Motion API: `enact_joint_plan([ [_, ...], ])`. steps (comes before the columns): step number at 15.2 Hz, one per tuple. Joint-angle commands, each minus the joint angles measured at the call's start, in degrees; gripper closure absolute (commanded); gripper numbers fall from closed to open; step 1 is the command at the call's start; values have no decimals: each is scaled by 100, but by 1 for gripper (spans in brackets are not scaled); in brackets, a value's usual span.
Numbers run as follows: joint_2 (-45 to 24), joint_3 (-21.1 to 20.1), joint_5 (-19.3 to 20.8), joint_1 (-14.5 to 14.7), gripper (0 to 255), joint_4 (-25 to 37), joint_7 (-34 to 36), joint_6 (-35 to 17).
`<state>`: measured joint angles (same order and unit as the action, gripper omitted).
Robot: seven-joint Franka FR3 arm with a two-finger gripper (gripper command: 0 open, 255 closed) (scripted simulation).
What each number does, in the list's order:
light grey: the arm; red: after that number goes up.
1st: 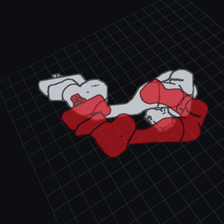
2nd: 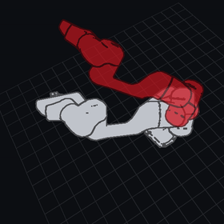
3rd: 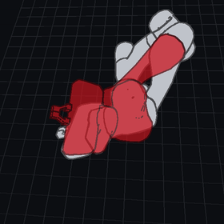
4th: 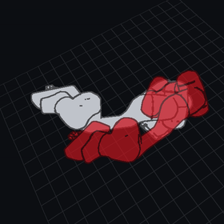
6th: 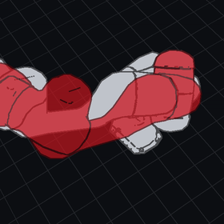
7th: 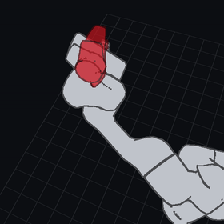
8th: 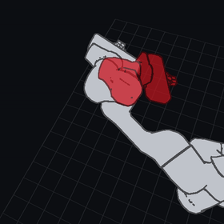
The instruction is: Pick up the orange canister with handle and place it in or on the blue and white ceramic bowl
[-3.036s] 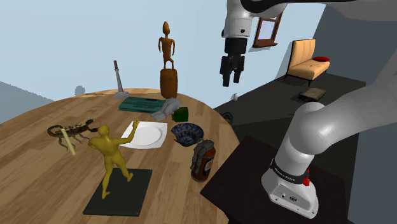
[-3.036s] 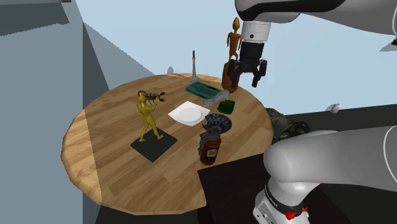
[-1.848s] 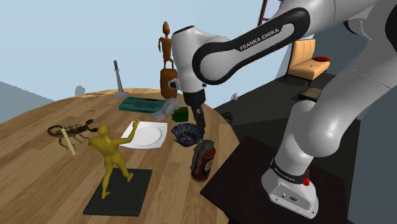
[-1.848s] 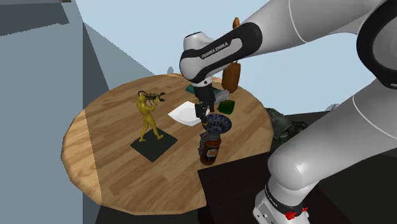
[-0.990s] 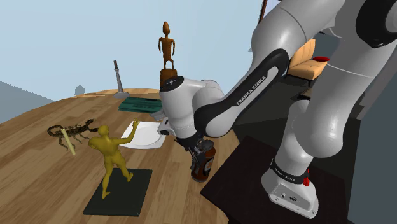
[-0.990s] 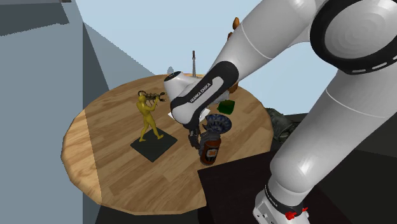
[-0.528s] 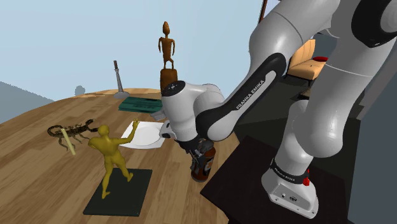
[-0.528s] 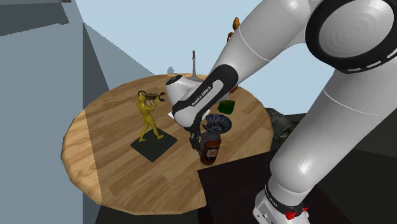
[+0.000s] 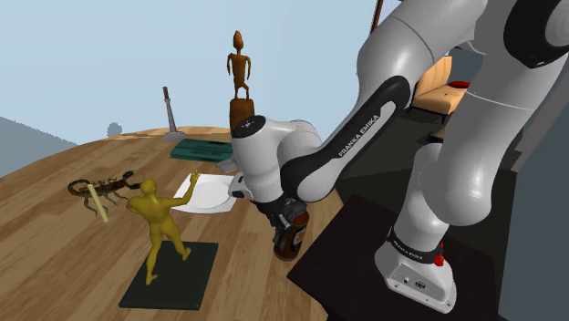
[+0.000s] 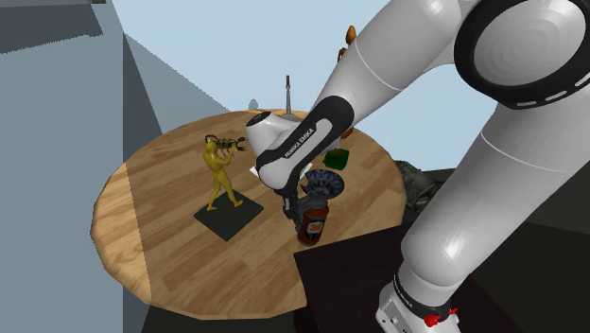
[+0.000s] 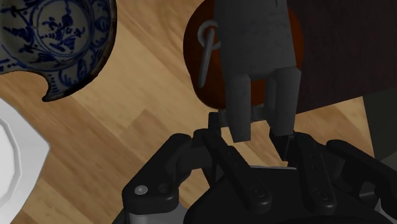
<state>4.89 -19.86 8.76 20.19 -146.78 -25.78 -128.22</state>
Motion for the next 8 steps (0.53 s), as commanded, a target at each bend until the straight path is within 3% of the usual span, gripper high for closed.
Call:
enact_joint_plan([
  [1, -2, 0, -1, 0, 255, -3, 1, 2],
  [8, 211, 10, -115, 19, 255, 56, -111, 251],
])
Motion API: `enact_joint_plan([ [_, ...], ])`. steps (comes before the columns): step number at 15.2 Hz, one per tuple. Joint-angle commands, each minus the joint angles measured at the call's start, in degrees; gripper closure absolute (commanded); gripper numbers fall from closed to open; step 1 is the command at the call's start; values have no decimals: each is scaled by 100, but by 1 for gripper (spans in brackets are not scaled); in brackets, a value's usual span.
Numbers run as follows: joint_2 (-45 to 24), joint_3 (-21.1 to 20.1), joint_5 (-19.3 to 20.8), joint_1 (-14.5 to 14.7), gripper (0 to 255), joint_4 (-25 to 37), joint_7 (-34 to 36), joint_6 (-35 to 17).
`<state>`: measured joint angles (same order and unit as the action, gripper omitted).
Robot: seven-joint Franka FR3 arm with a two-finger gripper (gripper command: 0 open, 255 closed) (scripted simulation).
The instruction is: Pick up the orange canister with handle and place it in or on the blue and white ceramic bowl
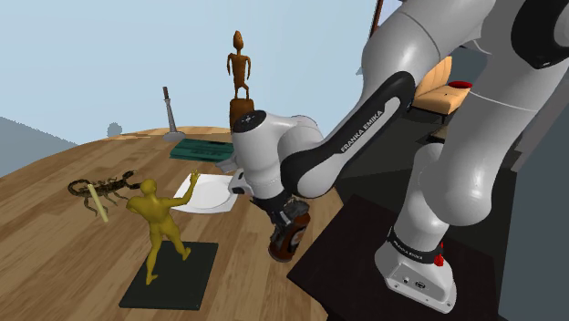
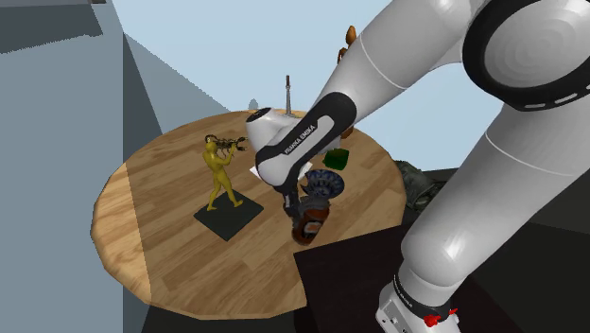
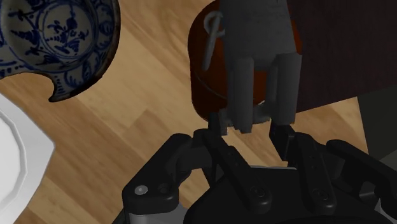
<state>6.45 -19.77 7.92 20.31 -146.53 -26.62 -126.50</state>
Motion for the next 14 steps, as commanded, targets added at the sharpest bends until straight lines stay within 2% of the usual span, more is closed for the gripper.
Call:
enact_joint_plan([
  [1, 123, 5, -65, 14, 255, 53, -62, 162],
  [14, 860, 91, -361, 83, 255, 469, -416, 1253],
])
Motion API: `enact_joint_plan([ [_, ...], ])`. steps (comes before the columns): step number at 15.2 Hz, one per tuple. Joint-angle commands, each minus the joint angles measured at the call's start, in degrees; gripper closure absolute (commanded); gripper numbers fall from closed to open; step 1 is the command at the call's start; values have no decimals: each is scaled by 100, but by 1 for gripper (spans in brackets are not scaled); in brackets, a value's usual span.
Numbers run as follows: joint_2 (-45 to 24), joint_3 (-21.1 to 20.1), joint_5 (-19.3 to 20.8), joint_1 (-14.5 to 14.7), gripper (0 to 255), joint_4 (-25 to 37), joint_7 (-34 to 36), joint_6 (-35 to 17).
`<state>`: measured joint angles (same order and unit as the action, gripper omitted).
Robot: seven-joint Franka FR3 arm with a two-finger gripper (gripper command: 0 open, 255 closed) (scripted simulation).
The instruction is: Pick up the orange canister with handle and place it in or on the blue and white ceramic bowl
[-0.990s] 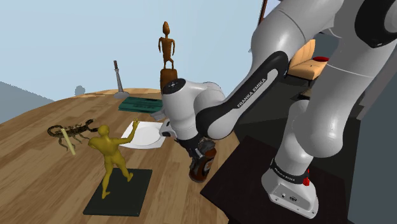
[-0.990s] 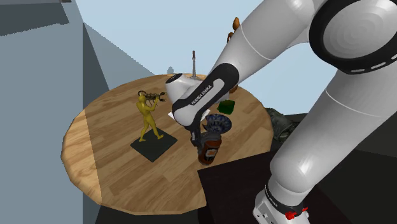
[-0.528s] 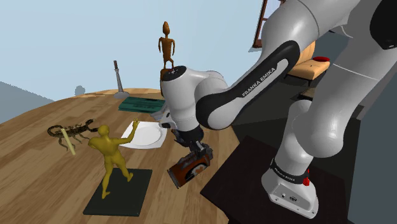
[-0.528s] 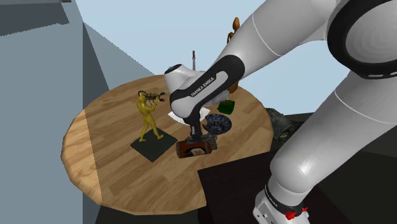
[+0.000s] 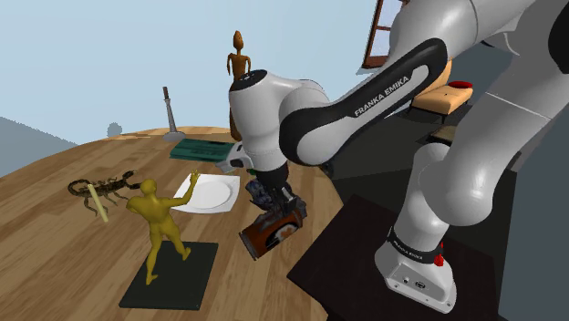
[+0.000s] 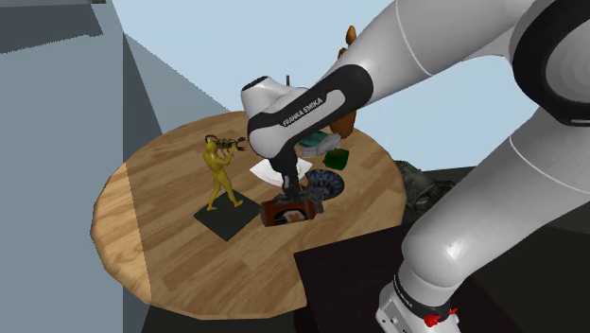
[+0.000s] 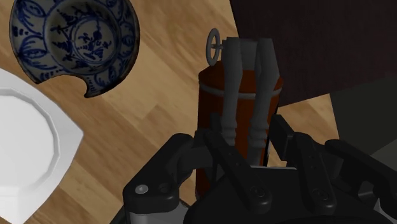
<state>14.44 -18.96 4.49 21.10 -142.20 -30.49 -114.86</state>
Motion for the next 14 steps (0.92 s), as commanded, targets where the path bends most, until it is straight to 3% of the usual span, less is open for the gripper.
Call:
enact_joint_plan([
  [1, 105, 18, -32, 7, 255, 77, -50, 172],
  [14, 539, 109, -135, 29, 255, 696, -270, 1193],
])
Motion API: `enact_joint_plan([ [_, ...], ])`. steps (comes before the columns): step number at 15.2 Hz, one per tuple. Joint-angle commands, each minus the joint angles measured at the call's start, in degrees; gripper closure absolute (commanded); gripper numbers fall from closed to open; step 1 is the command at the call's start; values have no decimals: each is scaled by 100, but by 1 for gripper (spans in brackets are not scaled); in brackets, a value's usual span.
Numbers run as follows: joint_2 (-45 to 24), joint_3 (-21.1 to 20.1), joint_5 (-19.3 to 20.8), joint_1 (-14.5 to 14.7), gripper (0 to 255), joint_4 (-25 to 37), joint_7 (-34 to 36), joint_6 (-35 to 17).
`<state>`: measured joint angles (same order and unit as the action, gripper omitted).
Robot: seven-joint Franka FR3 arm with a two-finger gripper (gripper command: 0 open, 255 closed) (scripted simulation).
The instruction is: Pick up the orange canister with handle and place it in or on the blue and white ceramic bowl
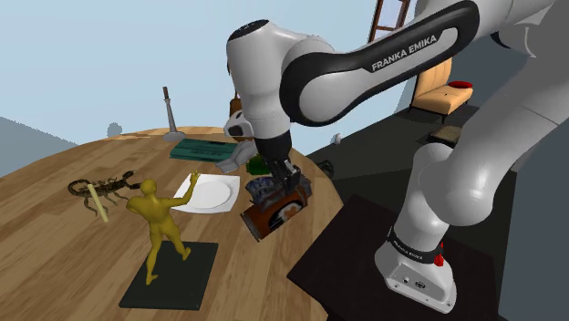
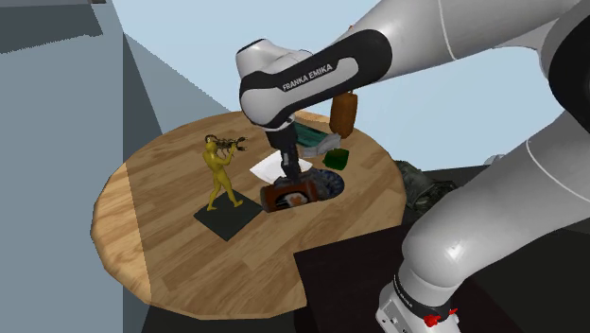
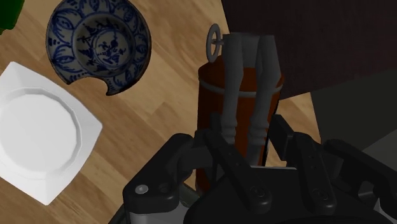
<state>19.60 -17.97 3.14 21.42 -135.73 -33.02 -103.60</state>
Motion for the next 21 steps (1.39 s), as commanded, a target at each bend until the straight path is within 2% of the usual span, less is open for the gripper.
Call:
enact_joint_plan([
  [1, -43, 90, 78, -76, 255, 132, -129, 71],
  [9, -755, 665, 620, -608, 255, 1022, -972, 140],
  [17, -1734, 1125, 983, -1041, 255, 2333, -1767, 325],
  [21, -1796, 1129, 1006, -1045, 255, 2098, -1701, 34],
])
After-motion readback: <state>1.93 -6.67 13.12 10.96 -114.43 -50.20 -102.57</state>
